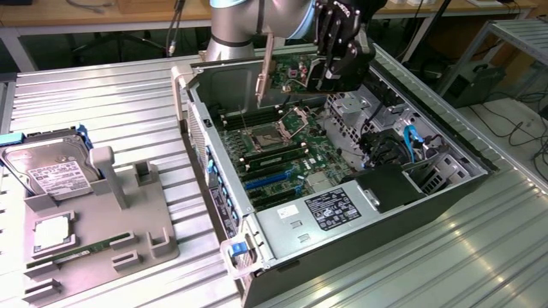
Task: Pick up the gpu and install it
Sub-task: 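Insert the gpu into the slot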
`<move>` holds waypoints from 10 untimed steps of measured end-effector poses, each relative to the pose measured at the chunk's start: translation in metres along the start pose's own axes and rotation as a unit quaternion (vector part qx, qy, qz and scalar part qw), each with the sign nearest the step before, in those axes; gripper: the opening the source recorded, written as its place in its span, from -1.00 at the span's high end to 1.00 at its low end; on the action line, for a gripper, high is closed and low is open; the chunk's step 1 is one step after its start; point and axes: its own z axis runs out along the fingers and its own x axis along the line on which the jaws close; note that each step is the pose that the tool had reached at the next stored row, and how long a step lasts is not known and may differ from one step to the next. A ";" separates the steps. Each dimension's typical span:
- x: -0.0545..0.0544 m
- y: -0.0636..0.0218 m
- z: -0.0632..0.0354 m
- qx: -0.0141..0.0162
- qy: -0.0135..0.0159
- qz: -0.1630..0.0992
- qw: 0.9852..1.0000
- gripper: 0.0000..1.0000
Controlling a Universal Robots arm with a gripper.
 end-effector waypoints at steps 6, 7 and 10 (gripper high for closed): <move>0.000 0.0000 0.0017 0.000 0.000 -0.011 1.000 0.44; 0.000 0.0000 0.0017 0.000 0.000 -0.014 1.000 0.44; 0.000 0.0000 0.0020 -0.001 0.001 -0.027 1.000 0.44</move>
